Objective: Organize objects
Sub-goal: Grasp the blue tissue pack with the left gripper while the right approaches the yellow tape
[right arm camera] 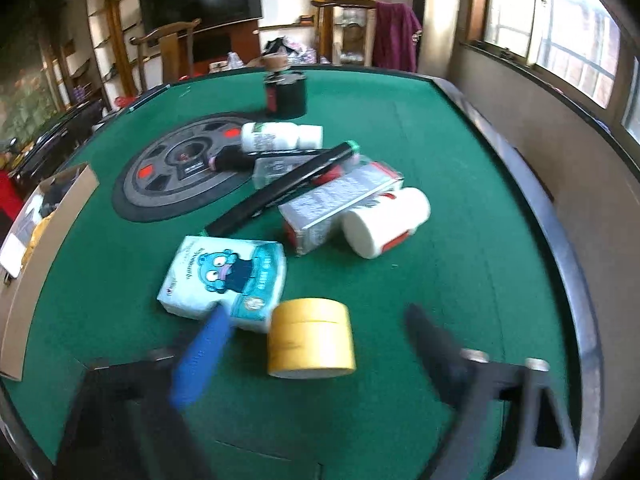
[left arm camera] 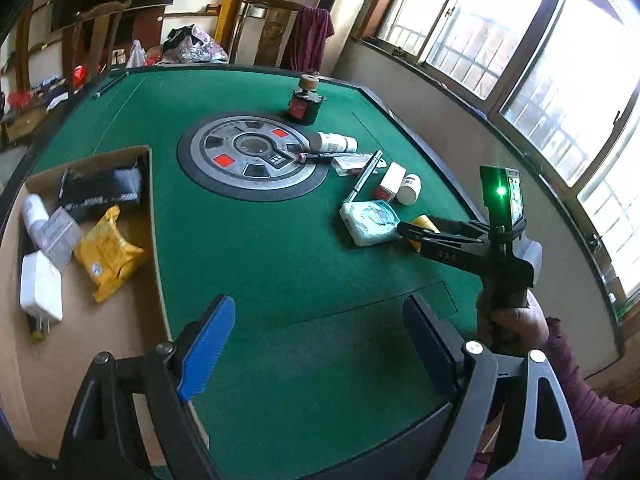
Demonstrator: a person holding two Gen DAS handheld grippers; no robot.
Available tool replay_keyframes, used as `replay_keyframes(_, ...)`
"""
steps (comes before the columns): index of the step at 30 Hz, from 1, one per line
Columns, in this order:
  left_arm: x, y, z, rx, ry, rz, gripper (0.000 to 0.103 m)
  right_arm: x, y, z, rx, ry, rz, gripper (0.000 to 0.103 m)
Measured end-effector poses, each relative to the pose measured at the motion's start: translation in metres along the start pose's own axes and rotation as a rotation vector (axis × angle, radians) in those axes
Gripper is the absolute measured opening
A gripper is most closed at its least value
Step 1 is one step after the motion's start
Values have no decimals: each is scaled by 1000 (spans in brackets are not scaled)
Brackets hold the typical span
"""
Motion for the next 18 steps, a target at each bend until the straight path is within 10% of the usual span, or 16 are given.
replay_keyframes(3, 11, 10, 16, 6, -4, 40, 85, -3, 5, -2, 7, 17, 15, 45)
replay_keyframes(18, 66, 93, 156, 98, -97, 495, 85, -4, 67, 1, 143, 11, 279, 44)
Point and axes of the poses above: each gripper's, at about its wrist camera, not at the fingertips, and z roughly the way its jaws point, y to its right, x to its top, the point moved 5 cm from there along z, roughly the way its jaws point, and after that the axes turned 7 degrees about -y, right-handed, at the moved point
